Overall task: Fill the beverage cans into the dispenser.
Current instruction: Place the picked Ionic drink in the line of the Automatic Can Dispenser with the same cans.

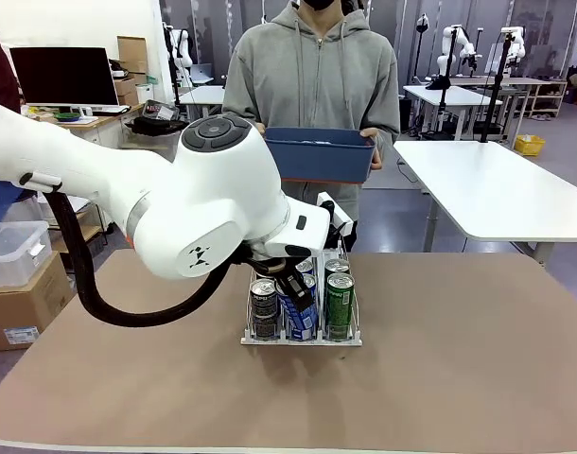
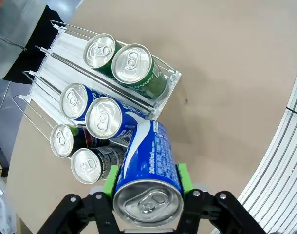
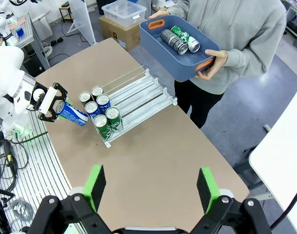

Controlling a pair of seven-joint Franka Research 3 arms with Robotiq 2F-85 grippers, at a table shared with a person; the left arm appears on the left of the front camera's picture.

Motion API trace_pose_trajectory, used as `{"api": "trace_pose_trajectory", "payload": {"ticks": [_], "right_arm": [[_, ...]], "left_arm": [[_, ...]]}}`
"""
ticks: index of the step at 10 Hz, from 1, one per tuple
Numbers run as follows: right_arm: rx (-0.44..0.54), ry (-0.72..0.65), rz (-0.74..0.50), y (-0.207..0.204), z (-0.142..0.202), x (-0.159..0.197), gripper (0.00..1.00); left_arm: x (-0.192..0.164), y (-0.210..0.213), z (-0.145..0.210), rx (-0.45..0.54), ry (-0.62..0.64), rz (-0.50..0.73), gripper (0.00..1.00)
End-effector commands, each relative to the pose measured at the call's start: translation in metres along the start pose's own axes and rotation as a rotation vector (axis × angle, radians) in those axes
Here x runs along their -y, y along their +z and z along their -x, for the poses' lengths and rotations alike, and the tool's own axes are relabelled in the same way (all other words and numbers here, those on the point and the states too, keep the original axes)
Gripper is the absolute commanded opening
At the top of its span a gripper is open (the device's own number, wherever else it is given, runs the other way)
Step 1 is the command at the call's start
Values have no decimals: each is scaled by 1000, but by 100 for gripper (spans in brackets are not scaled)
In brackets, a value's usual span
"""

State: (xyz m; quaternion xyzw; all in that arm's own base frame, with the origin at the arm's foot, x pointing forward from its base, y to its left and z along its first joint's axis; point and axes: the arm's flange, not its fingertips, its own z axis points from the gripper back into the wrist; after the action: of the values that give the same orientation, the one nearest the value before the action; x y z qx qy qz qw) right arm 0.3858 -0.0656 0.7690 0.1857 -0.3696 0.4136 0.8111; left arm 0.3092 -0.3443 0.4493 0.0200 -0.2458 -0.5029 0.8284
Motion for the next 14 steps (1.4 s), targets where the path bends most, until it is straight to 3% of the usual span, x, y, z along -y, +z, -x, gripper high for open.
{"api": "trace_pose_trajectory", "payload": {"ticks": [1,2,5,14], "right_arm": [[2,1,-5,-2,1,-2,100],[2,1,-5,-2,1,-2,100],[2,1,-5,-2,1,-2,100],[2,1,-5,-2,1,-2,100]], "left_arm": [[0,-1,0,-2,0,0,57],[9,5,-3,12,75,-111,57],[3,-15,-23,25,145,-155,57],[-19,-55,-33,-34,185,-145,57]]}}
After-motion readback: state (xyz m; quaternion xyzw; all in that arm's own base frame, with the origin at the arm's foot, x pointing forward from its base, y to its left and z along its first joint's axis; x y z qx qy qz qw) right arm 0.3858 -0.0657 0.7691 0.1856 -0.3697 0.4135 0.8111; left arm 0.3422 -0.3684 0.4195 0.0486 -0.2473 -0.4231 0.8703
